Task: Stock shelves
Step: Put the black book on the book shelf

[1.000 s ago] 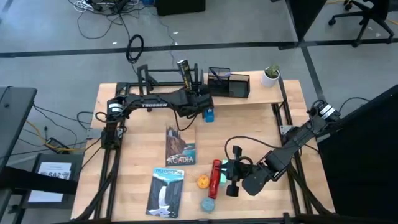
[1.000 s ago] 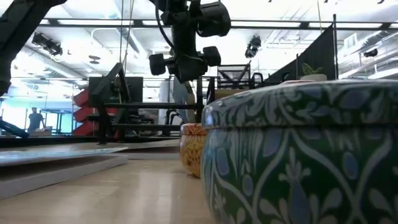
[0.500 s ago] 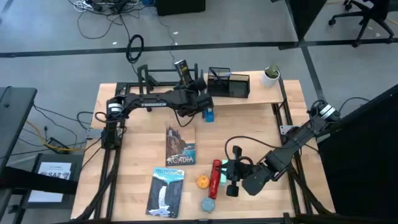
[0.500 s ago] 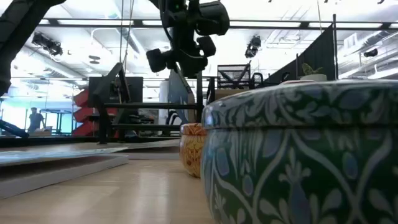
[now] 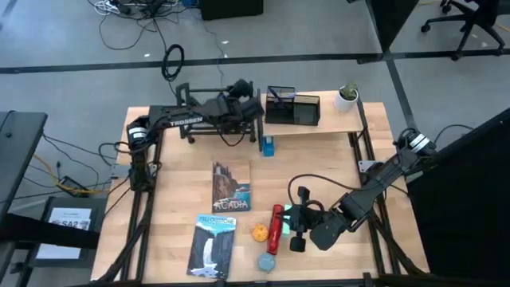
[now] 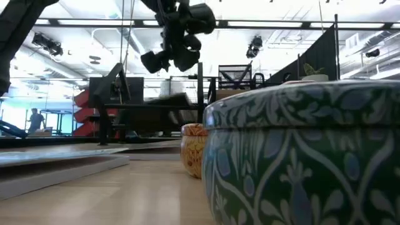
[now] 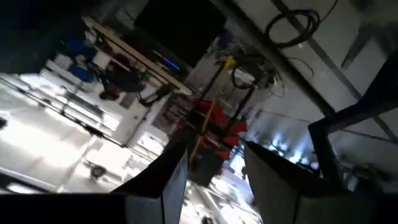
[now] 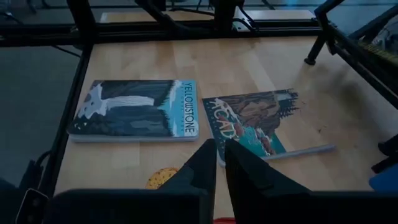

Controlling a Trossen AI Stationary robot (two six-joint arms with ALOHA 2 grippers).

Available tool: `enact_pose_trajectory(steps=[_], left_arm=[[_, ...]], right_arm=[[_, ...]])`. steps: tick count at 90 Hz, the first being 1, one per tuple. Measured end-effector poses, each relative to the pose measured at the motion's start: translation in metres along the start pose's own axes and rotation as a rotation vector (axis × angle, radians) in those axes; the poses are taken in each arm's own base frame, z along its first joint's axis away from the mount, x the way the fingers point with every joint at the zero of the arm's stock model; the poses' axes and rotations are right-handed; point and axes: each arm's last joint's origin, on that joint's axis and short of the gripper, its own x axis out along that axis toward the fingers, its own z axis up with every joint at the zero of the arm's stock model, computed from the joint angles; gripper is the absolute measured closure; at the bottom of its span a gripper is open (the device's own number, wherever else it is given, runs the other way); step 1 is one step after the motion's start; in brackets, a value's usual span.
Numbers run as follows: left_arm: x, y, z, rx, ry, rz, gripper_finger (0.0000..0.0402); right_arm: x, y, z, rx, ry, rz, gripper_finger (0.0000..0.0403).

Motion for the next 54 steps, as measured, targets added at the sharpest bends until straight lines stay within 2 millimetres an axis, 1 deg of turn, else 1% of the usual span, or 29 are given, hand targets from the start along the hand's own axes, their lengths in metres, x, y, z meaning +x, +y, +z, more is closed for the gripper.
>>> enact_pose_trajectory(steps=[7,10,18,23,27,32,38,43,47,50,54], left_arm=[[0.0,0.001,-0.002,-0.028,0.044,0.012,0.0266],[-0.001,0.001,-0.004,-0.083,0.048,0.015,0.0269],[-0.007,0.002,-0.013,-0.347,0.066,0.044,0.0283],[-0.014,0.0,-0.023,-0.474,0.058,0.05,0.0294],[-0.02,-0.003,-0.029,-0.554,0.01,0.027,0.0304],[-0.027,-0.009,-0.036,-0.645,-0.108,-0.067,0.0317],[-0.031,-0.016,-0.04,-0.712,-0.297,-0.262,0.0333],[-0.028,-0.02,-0.041,-0.704,-0.464,-0.46,0.0345],[-0.025,-0.023,-0.042,-0.672,-0.567,-0.576,0.0352],[-0.022,-0.023,-0.043,-0.653,-0.617,-0.623,0.0355],[-0.017,-0.023,-0.043,-0.642,-0.633,-0.636,0.0356]], right_arm=[[0.0,0.0,0.0,0.0,0.002,0.004,0.0396],[0.0,0.0,0.0,0.001,0.002,0.004,0.0396],[0.0,0.0,0.0,-0.005,0.002,0.004,0.0396],[0.0,0.0,0.0,-0.005,0.002,0.004,0.0396],[0.0,0.0,0.0,-0.008,0.003,0.003,0.0396],[0.0,0.0,0.0,-0.01,0.002,0.003,0.0396],[0.0,0.0,0.0,-0.023,0.002,0.003,0.0396],[0.0,0.0,0.0,-0.032,0.001,0.002,0.0396],[0.001,-0.001,0.001,-0.039,0.002,0.0,0.0396],[0.002,-0.002,0.001,-0.042,0.002,-0.003,0.0396],[0.003,-0.003,0.002,-0.043,0.002,-0.008,0.0396]])
